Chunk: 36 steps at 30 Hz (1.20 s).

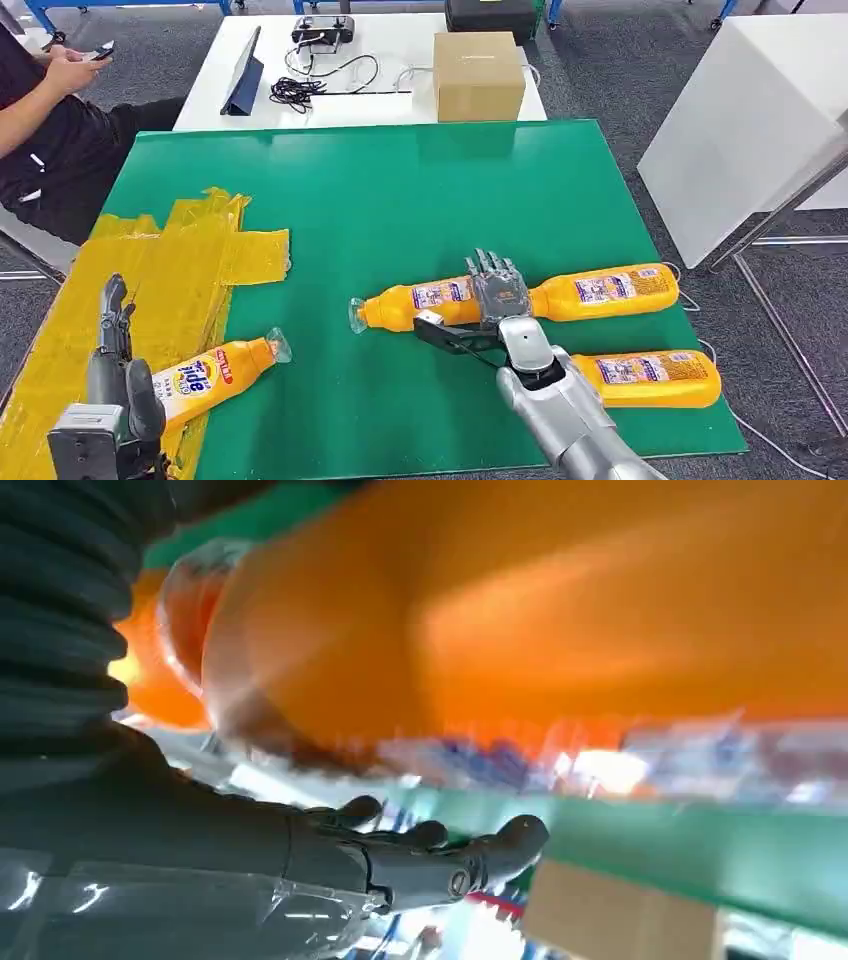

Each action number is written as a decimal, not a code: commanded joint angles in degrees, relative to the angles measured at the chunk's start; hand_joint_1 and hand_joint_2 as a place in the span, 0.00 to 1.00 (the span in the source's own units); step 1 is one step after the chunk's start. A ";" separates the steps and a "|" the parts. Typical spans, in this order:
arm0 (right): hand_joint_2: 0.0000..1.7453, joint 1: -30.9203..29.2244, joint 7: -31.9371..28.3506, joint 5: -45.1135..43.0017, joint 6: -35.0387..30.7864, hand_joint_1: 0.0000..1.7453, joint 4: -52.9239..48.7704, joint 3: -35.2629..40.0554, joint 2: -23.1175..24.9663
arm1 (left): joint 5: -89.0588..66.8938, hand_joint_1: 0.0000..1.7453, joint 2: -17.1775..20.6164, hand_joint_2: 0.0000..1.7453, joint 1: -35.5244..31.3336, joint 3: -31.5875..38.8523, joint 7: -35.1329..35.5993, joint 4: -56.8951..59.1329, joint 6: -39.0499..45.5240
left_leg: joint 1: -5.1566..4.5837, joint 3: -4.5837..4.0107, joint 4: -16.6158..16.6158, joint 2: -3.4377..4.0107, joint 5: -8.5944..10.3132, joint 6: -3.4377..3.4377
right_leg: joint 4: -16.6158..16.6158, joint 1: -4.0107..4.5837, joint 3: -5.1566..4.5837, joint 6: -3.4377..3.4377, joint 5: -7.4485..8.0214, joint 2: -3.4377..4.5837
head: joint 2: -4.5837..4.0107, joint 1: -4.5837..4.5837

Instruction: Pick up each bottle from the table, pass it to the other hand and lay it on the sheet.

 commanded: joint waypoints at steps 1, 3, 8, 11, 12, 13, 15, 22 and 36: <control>1.00 -3.60 -7.72 -9.29 4.79 0.99 15.78 1.75 -0.02 | 2.20 0.00 2.48 0.00 -2.25 -2.05 -0.41 3.85 0.43 | 0.04 0.26 -0.15 -0.07 0.06 -0.05 | -0.19 0.04 0.31 0.01 0.05 -0.10 | 0.00 0.00; 1.00 -3.89 -8.39 -10.96 5.19 0.98 16.74 2.54 -0.55 | 2.45 0.00 2.85 0.00 -2.37 -2.50 -0.57 4.28 0.79 | 0.04 0.36 -0.15 -0.09 0.06 -0.04 | -0.20 0.04 0.39 0.01 0.05 -0.12 | 0.00 -0.02; 1.00 -2.73 -9.01 -16.52 7.55 1.00 15.97 2.79 -1.98 | 4.10 0.00 3.56 0.00 -2.26 -3.53 -0.33 4.52 0.52 | 0.05 0.79 -0.18 -0.20 -0.09 -0.11 | -0.26 0.05 0.30 -0.12 -0.07 -0.23 | 0.00 0.00; 1.00 -1.31 -8.73 -19.19 6.17 1.00 13.26 2.79 -2.47 | 8.23 0.00 3.67 0.00 -1.59 -3.82 0.98 4.00 -3.19 | 0.07 0.99 -0.22 -0.19 -0.21 -0.11 | -0.31 0.06 0.42 -0.19 -0.11 -0.26 | 0.00 -0.02; 1.00 -0.67 -9.28 -20.26 5.01 1.00 11.59 2.55 -2.38 | 10.36 0.00 3.66 0.00 -1.25 -3.81 1.62 3.74 -5.23 | 0.08 1.00 -0.18 -0.18 -0.24 -0.11 | -0.28 0.07 0.42 -0.20 -0.14 -0.26 | 0.00 0.00; 1.00 0.28 -10.32 -21.36 2.86 1.00 8.42 3.06 -2.20 | 13.27 0.00 2.94 0.00 -0.46 -3.02 1.69 3.08 -7.68 | 0.03 1.05 -0.13 -0.10 -0.30 -0.09 | -0.20 0.03 0.43 -0.20 -0.18 -0.16 | 0.00 -0.02; 1.00 2.40 -10.40 -22.69 0.90 1.00 3.69 2.98 -2.26 | 15.32 0.00 2.03 0.00 1.22 -1.95 1.54 3.06 -10.37 | 0.07 1.12 -0.15 -0.03 -0.32 -0.11 | -0.26 0.07 0.54 -0.19 -0.17 -0.10 | 0.00 -0.02; 1.00 8.80 -14.09 -25.07 -6.12 1.00 -12.41 2.99 -1.79 | 22.46 0.00 -1.11 1.00 3.35 0.53 3.08 1.43 -17.88 | 0.06 1.03 -0.06 0.02 -0.37 -0.14 | -0.15 0.07 0.98 -0.19 -0.19 0.09 | 0.00 -0.02; 1.00 18.40 -21.85 -32.26 -16.33 1.00 -37.38 12.99 1.79 | 39.36 0.00 -2.73 1.00 6.96 -6.07 4.24 1.61 -25.37 | 0.03 0.29 -0.01 0.05 -0.46 -0.16 | -0.04 0.06 0.31 -0.13 -0.38 0.14 | 0.00 -0.02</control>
